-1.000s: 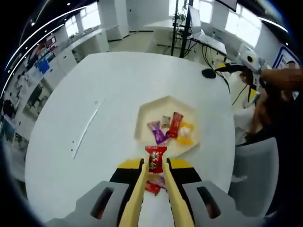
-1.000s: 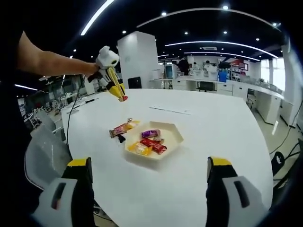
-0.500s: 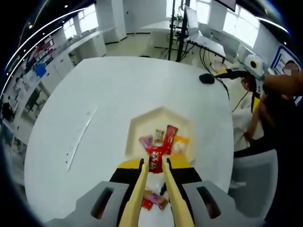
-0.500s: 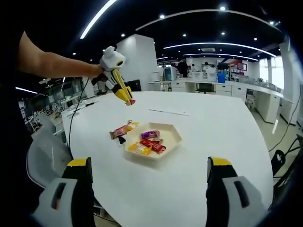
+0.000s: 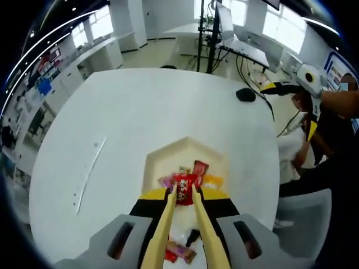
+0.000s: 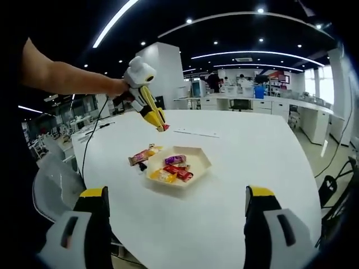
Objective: Place the target food into the container with the food tongs after gripping and lifting it, then release it inside without dropping or visibly crushing the food.
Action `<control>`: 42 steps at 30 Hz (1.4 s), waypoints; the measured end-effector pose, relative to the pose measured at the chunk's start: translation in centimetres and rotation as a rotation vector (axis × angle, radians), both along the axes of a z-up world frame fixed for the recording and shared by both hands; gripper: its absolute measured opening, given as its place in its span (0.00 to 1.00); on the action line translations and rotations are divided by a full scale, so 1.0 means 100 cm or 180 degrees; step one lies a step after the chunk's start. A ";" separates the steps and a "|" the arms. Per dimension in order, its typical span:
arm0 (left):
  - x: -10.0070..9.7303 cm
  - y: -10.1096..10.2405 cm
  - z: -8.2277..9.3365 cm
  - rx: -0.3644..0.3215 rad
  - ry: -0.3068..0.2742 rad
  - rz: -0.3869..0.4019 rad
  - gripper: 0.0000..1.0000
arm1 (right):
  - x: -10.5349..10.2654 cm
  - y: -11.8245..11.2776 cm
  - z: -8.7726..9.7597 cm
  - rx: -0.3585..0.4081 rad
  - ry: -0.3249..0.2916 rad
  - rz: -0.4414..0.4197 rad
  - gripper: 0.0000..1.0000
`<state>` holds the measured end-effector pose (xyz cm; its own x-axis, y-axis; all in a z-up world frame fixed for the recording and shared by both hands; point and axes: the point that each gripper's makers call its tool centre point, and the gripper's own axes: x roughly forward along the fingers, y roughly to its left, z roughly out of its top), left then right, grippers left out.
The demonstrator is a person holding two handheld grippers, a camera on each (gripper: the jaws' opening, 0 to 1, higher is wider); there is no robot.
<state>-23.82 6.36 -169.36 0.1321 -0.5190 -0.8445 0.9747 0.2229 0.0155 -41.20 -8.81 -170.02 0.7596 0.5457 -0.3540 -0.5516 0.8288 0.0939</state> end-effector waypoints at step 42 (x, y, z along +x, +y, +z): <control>-0.008 0.113 0.032 -0.0859 -0.0507 0.0663 0.25 | 0.007 0.023 0.015 0.0029 -0.0089 0.0096 1.00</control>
<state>-24.63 17.69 -166.18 0.3771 -0.6683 -0.6413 0.8981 0.4329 0.0770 -40.48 -6.56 -168.50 0.7521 0.5716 -0.3279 -0.5790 0.8109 0.0856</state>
